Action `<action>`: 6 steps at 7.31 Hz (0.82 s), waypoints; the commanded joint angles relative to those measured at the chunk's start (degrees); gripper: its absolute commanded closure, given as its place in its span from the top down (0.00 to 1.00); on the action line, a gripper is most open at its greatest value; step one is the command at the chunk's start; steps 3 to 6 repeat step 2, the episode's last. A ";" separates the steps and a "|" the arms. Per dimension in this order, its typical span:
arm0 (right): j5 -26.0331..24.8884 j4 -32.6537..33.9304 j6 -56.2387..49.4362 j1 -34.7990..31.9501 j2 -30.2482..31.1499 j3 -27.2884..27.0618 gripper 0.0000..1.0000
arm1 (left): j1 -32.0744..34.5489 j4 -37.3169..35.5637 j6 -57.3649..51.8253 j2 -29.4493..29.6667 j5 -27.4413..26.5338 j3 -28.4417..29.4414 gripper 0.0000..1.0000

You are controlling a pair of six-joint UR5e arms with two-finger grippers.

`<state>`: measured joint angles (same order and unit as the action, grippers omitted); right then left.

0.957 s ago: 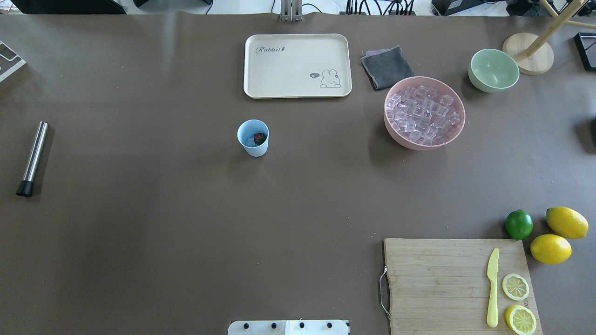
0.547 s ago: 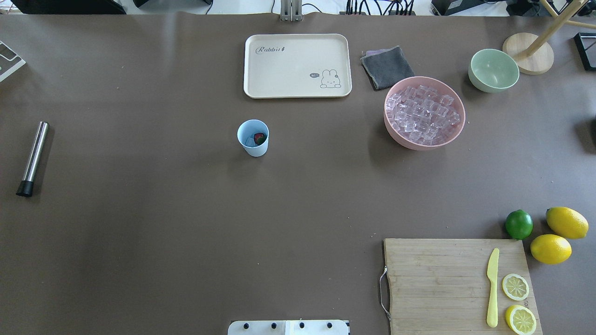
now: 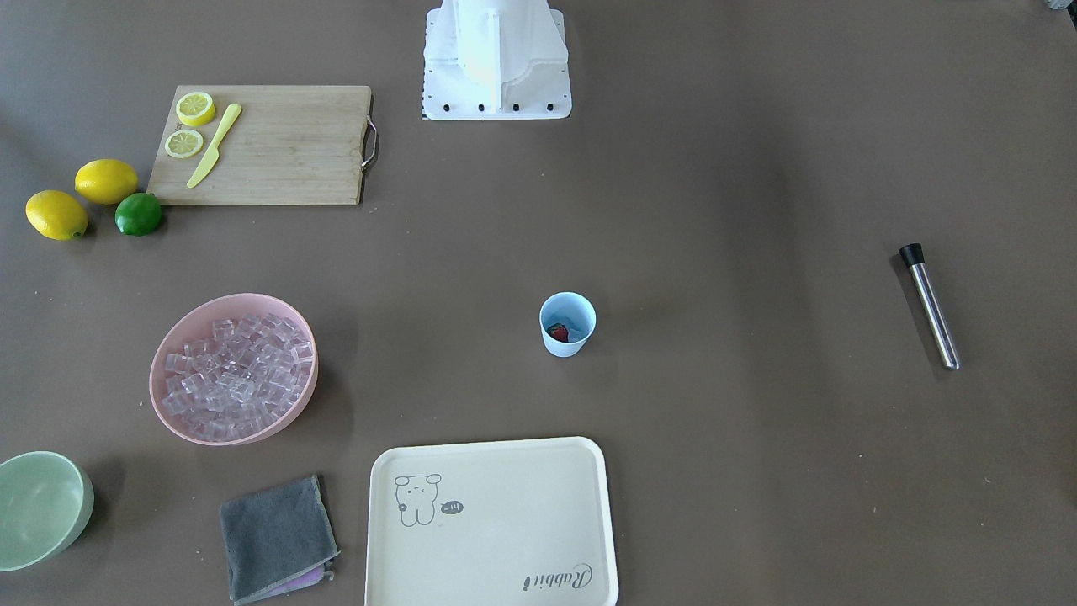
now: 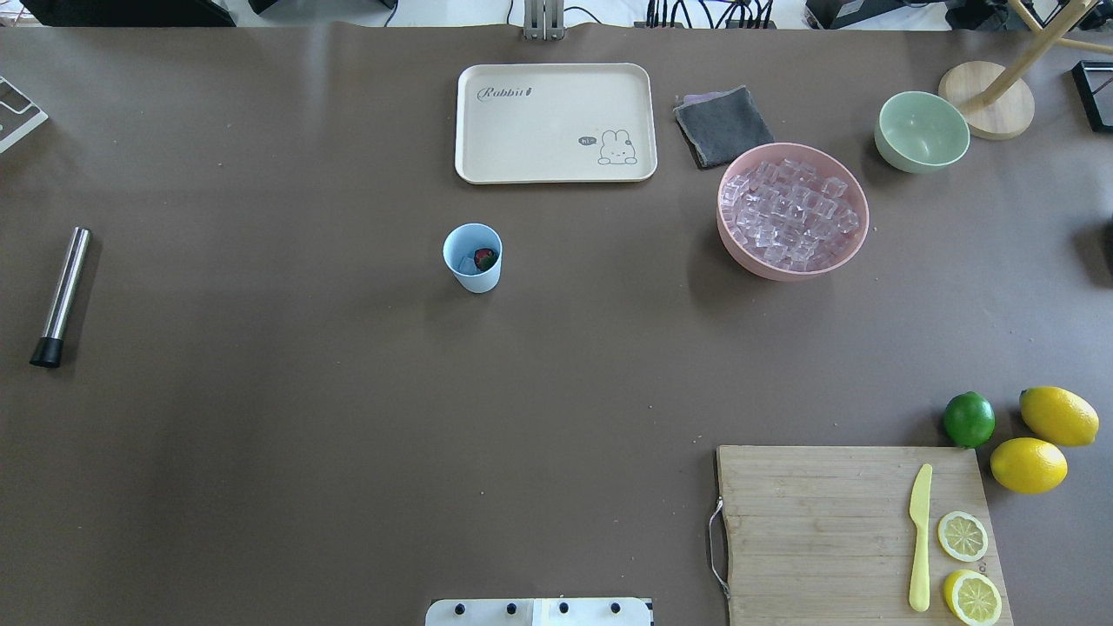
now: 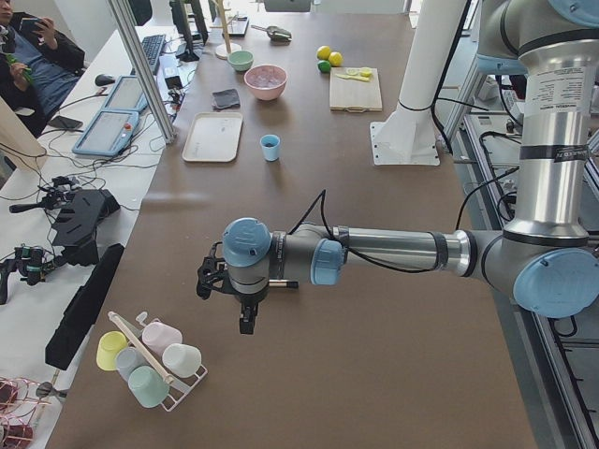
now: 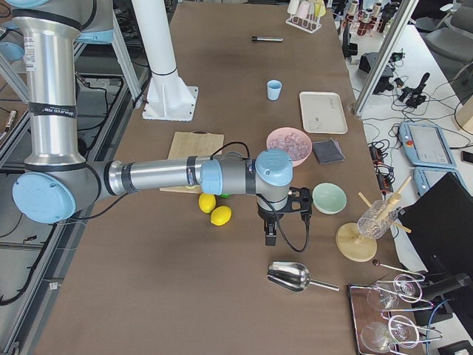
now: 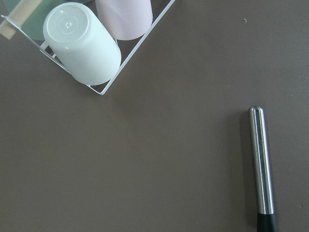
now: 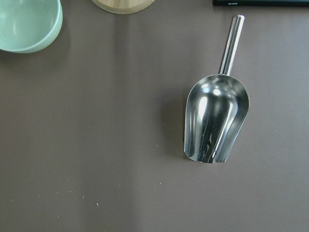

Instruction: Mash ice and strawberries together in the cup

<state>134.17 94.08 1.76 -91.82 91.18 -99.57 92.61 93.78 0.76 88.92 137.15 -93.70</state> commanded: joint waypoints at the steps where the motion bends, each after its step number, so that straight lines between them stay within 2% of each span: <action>1: -0.04 -0.04 -0.52 0.06 0.14 -0.01 1.00 | -0.06 0.00 0.03 0.02 -0.04 0.18 0.98; 6: 0.04 -0.04 -0.62 0.06 0.23 0.08 1.00 | -0.06 0.00 0.12 0.20 -0.30 0.18 0.98</action>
